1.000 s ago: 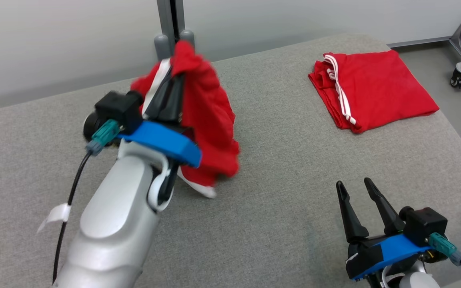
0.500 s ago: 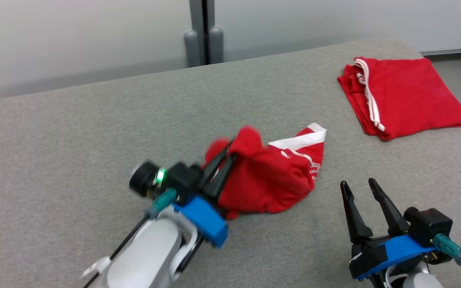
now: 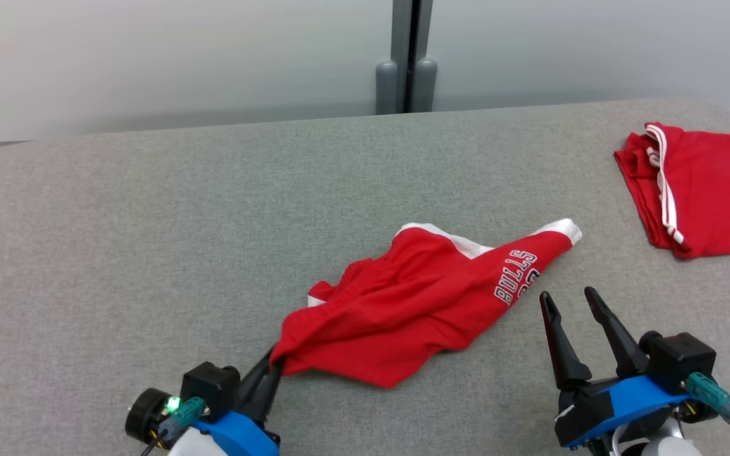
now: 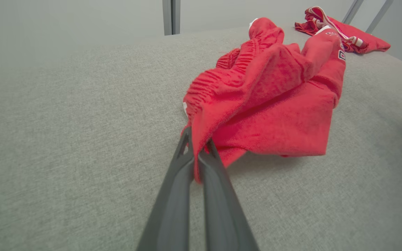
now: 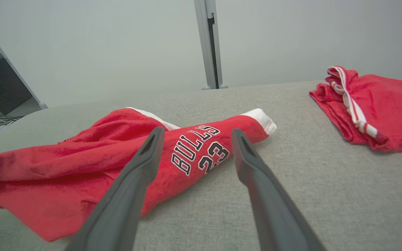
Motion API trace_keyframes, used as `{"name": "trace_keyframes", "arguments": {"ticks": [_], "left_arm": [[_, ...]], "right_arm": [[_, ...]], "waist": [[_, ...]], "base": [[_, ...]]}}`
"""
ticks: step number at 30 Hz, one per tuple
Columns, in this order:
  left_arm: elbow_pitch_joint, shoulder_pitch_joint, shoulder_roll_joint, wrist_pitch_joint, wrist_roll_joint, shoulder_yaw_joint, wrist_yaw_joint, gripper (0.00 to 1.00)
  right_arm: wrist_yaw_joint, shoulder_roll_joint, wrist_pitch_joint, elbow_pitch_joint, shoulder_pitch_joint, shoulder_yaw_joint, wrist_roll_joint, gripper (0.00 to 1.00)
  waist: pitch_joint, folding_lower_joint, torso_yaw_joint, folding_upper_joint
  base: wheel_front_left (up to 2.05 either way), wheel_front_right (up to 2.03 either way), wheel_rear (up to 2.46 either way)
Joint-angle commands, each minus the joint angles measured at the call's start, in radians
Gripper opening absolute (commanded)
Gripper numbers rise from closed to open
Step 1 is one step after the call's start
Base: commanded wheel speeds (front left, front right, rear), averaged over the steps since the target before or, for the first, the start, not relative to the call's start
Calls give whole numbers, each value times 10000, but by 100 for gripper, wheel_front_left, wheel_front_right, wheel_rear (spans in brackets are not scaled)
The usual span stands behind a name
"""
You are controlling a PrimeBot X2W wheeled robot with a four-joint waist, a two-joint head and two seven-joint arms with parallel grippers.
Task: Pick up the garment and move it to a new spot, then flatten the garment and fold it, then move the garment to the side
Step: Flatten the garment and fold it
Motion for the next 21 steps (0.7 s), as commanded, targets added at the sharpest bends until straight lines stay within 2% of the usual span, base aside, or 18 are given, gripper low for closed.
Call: {"name": "trace_keyframes", "arguments": {"ticks": [1,5,8,10,15,17,21], "left_arm": [[-190,73,7,142,-102,-16,-54,100],[-949,486,-14,1029,-720,-216,-309,100],[-1814,653,98,1773,-1269,-129,-289,100],[-2509,743,182,2264,-1581,8,-115,100],[-4177,555,526,3695,-2005,287,637,100],[-4676,347,464,4134,-2143,357,894,100],[-4382,-405,339,4996,-1862,217,1359,100]], "right_arm": [[1,-7,18,-55,86,-7,-28,100],[1,-8,88,-83,158,0,-55,100],[1,-7,129,-103,187,36,-58,100],[1,-8,151,-112,233,26,-63,100],[1,-8,161,-149,267,33,-79,100],[1,-7,158,-173,266,30,-72,100],[1,-5,144,-210,183,75,-59,100]], "waist": [[-33,0,54,-1],[-182,0,160,-1],[-272,0,144,-1],[-325,0,107,-1],[-377,0,-108,-1],[-350,0,-179,-1],[-192,0,-308,-1]], "base": [[0,0,0],[0,0,0],[0,0,0],[0,0,0],[0,0,0],[0,0,0],[0,0,0]]}}
